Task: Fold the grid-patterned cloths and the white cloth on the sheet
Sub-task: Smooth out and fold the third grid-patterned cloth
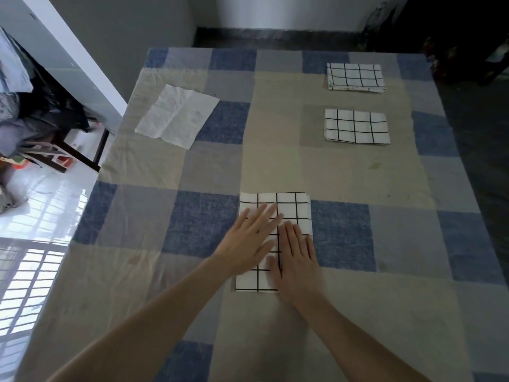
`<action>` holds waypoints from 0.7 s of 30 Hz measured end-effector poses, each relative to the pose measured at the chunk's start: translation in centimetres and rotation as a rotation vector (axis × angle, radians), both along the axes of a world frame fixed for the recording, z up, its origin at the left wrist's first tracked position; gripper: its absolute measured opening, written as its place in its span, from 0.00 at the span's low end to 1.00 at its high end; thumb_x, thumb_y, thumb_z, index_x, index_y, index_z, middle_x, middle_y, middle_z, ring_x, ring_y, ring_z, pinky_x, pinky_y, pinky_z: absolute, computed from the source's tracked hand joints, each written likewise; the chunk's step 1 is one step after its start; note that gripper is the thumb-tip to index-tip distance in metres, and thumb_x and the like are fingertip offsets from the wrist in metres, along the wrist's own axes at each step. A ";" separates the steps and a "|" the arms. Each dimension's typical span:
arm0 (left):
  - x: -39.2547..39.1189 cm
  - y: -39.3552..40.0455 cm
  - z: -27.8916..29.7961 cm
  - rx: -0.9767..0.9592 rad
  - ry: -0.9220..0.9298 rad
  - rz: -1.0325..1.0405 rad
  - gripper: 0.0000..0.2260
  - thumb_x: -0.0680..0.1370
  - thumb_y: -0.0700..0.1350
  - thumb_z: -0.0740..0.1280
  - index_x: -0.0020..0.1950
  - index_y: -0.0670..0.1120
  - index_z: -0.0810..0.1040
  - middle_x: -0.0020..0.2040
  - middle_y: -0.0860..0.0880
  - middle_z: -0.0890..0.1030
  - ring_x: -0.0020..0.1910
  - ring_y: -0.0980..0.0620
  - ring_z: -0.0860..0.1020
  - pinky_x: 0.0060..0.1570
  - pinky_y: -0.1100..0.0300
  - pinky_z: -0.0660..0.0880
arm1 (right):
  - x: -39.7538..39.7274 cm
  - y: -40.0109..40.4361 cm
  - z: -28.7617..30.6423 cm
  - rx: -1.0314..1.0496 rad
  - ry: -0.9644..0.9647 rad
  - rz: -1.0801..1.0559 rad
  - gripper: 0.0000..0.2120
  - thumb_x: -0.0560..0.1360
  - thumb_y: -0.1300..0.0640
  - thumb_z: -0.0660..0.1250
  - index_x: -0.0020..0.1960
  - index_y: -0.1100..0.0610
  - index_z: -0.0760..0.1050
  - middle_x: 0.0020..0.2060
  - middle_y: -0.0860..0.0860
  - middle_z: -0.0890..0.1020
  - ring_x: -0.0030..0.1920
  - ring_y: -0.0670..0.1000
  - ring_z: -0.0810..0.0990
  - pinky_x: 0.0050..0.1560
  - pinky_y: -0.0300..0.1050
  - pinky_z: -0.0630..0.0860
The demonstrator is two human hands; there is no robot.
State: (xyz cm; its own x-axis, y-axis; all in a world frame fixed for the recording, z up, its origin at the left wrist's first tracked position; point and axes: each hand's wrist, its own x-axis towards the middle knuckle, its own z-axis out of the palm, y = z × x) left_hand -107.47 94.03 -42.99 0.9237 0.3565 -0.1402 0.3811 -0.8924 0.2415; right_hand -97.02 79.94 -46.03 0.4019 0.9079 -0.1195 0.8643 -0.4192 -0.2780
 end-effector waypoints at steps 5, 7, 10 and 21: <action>-0.3 -0.3 -2.0 0.039 0.133 0.073 0.25 0.83 0.56 0.40 0.80 0.52 0.44 0.80 0.52 0.43 0.78 0.51 0.39 0.76 0.43 0.45 | 0.1 0.0 0.1 0.004 0.003 -0.018 0.33 0.79 0.44 0.52 0.78 0.59 0.52 0.78 0.54 0.53 0.78 0.51 0.48 0.75 0.56 0.52; -0.2 0.4 -1.5 0.054 0.199 0.232 0.26 0.83 0.56 0.41 0.79 0.52 0.40 0.80 0.50 0.41 0.78 0.49 0.38 0.75 0.41 0.39 | 0.1 0.1 0.2 0.000 0.007 -0.021 0.33 0.79 0.44 0.53 0.78 0.60 0.52 0.78 0.54 0.53 0.78 0.52 0.48 0.75 0.56 0.52; -0.2 2.0 -0.5 -0.047 0.229 0.583 0.29 0.83 0.57 0.45 0.79 0.47 0.38 0.80 0.49 0.40 0.78 0.48 0.38 0.74 0.43 0.35 | 0.0 0.1 0.3 -0.012 0.008 -0.028 0.33 0.79 0.44 0.51 0.78 0.59 0.51 0.78 0.54 0.53 0.78 0.52 0.48 0.75 0.56 0.50; -1.4 -1.3 3.2 -0.468 -0.026 0.908 0.17 0.76 0.51 0.66 0.61 0.49 0.66 0.55 0.51 0.72 0.51 0.49 0.74 0.47 0.53 0.71 | 0.9 -0.7 3.7 0.264 0.423 -0.457 0.30 0.72 0.59 0.70 0.71 0.57 0.63 0.71 0.59 0.59 0.70 0.59 0.59 0.67 0.54 0.64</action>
